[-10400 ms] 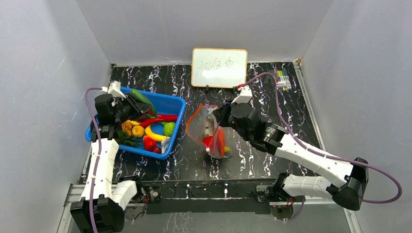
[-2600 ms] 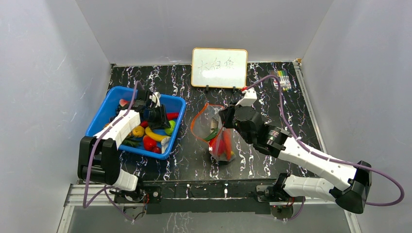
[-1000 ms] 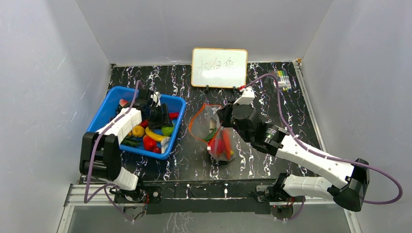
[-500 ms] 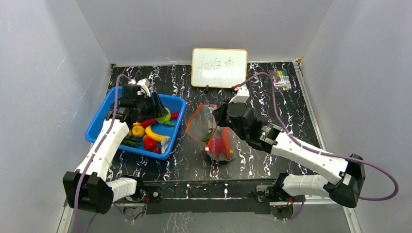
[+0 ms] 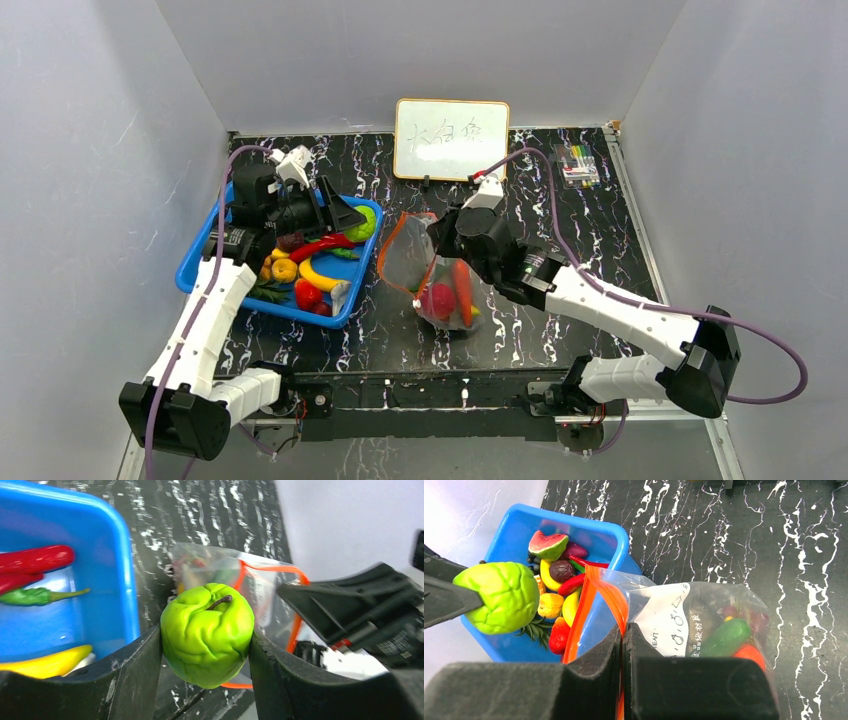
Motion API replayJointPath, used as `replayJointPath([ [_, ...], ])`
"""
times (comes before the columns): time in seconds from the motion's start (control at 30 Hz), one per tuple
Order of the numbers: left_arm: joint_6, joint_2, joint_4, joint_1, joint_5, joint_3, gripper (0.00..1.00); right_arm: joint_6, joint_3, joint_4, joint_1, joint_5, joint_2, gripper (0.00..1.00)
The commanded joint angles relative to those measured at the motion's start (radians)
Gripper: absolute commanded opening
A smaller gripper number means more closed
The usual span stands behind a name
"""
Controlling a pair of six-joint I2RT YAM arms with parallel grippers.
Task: Place the food in the zip-top bag and seal the zipper
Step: Place the fake fruit in the zipper food storage bag.
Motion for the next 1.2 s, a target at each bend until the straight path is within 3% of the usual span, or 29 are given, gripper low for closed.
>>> replayJointPath([
  [0.0,-0.071,-0.033,0.107,-0.008,0.215,-0.02,0.27,0.03,0.064,0.088,0.001,0.001,0.009,0.0],
  [0.27,-0.156,-0.044,0.246,-0.076,0.278,-0.08,0.27,0.048,0.079,0.106,0.001,-0.03,0.024,0.0],
  [0.73,-0.108,0.032,0.202,-0.222,0.128,-0.083,0.32,0.057,0.069,0.12,0.001,-0.082,-0.009,0.0],
  [1.03,-0.1,0.05,0.178,-0.23,0.113,-0.078,0.63,0.056,0.058,0.121,0.001,-0.082,-0.022,0.0],
  [1.17,-0.098,0.039,0.18,-0.23,0.112,-0.077,0.71,0.057,0.055,0.116,0.001,-0.086,-0.025,0.0],
])
